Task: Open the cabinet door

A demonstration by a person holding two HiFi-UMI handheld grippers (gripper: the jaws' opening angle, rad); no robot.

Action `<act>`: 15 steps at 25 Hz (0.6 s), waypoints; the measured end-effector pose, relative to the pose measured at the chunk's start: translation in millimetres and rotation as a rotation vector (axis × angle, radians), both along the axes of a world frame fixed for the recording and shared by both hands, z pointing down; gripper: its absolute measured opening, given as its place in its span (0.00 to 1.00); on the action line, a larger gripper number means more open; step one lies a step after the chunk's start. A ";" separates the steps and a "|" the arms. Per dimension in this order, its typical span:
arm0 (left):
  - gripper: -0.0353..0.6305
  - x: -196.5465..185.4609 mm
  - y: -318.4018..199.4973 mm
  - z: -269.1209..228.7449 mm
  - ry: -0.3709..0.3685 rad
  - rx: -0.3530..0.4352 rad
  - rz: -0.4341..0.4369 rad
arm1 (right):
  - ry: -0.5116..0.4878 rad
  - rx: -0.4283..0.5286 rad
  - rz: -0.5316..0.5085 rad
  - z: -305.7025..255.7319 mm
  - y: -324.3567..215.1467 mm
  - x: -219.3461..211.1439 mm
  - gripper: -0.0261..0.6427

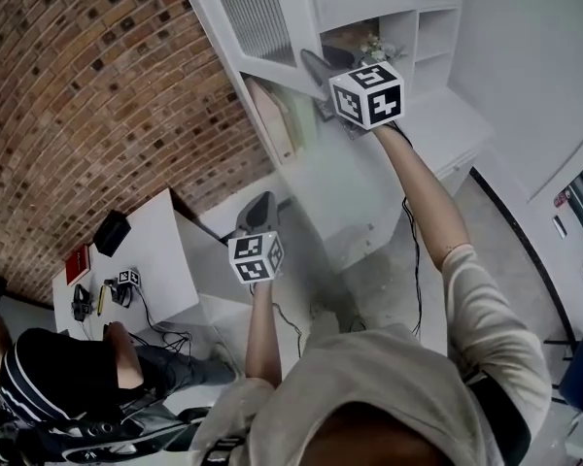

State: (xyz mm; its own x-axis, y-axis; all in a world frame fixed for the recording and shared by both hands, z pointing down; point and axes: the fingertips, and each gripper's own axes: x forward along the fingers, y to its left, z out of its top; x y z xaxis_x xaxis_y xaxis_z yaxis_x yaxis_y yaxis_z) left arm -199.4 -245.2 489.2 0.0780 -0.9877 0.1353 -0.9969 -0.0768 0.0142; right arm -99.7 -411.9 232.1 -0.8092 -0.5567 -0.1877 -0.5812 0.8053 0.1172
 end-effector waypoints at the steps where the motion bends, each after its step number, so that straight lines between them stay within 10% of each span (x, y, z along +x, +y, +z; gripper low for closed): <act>1: 0.09 0.7 5.3 -2.1 0.001 0.003 0.002 | 0.007 -0.005 0.005 0.3 5.6 -3.5 0.18; 15: 0.09 -19.0 67.0 2.1 0.006 -0.012 0.090 | 0.084 0.030 0.046 5.6 93.3 -71.3 0.21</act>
State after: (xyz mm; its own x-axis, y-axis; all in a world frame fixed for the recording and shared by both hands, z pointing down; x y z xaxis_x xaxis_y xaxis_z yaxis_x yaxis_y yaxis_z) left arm -218.4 -178.2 491.3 0.1672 -0.9750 0.1461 -0.9859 -0.1658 0.0215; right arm -170.9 -318.5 237.7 -0.7967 -0.5886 -0.1372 -0.6044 0.7736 0.1906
